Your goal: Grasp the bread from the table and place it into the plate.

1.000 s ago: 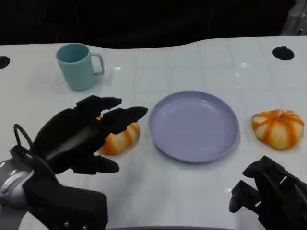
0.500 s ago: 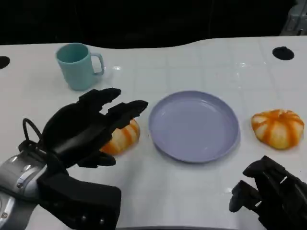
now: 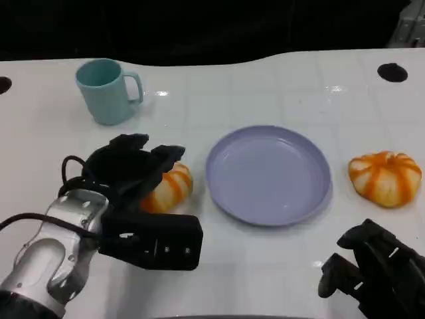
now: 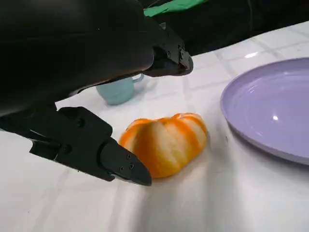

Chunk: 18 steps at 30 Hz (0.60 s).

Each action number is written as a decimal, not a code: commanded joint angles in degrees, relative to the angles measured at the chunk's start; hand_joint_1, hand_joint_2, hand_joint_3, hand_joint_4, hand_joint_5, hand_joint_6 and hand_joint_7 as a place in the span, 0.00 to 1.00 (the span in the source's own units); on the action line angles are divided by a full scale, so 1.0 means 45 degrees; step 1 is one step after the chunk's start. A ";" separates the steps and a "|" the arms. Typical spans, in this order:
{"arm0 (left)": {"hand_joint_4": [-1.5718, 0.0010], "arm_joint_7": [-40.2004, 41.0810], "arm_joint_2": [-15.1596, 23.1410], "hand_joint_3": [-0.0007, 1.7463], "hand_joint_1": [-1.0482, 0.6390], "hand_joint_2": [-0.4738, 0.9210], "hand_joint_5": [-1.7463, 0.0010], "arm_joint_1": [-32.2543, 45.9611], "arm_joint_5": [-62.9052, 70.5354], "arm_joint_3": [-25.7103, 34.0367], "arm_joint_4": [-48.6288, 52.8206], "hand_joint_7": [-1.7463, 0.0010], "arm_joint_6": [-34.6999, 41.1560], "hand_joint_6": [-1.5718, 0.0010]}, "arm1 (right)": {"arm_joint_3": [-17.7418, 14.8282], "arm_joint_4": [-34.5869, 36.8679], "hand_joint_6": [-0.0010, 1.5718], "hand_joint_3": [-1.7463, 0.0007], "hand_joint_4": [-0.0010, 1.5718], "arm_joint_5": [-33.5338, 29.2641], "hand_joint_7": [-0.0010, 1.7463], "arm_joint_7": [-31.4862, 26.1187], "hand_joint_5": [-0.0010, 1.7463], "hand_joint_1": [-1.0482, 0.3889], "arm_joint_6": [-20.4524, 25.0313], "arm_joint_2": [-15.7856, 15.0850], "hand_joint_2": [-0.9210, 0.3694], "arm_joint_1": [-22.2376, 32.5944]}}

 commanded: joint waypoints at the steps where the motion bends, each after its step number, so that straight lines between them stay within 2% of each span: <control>1: 0.99 0.0213 0.0179 0.01 0.53 0.91 0.96 -0.0560 -0.0328 -0.0200 0.0692 1.00 0.0060 0.89 | -0.0098 -0.0122 0.43 0.85 0.41 0.0076 0.65 0.0058 0.91 0.34 -0.0068 -0.0168 0.00 0.0013; 18: 0.97 0.2857 -0.0732 0.00 0.53 0.91 0.96 -0.3435 -0.1226 -0.1587 0.7178 1.00 -0.1308 0.88 | -0.0083 -0.0227 0.42 0.85 0.40 0.0083 0.65 0.0085 0.92 0.34 -0.0083 -0.0183 0.00 0.0126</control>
